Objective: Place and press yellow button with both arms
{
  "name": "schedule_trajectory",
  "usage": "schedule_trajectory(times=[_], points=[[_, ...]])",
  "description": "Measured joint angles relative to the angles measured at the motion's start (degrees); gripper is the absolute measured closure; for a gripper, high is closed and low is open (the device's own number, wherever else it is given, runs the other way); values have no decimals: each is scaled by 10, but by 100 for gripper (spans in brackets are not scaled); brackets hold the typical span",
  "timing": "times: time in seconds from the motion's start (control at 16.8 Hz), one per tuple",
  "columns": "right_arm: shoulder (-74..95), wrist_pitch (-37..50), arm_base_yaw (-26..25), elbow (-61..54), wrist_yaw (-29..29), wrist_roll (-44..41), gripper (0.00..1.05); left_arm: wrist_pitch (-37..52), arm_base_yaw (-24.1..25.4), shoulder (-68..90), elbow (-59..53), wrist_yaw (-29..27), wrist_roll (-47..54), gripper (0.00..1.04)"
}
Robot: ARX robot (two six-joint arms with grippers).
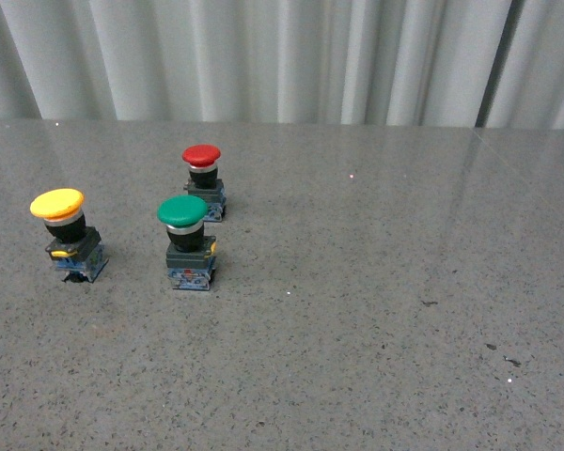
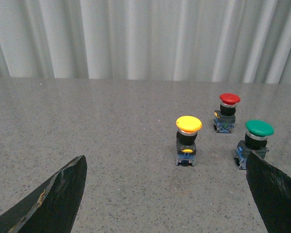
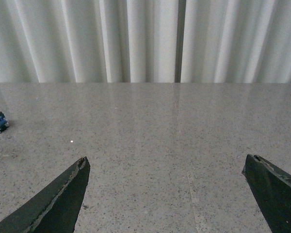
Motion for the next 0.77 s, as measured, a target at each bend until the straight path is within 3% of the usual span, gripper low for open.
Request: schedule_trajectory(times=[0.77], points=[[0, 0, 0, 0, 0, 0, 6, -18, -4, 4, 3, -10, -3, 7]])
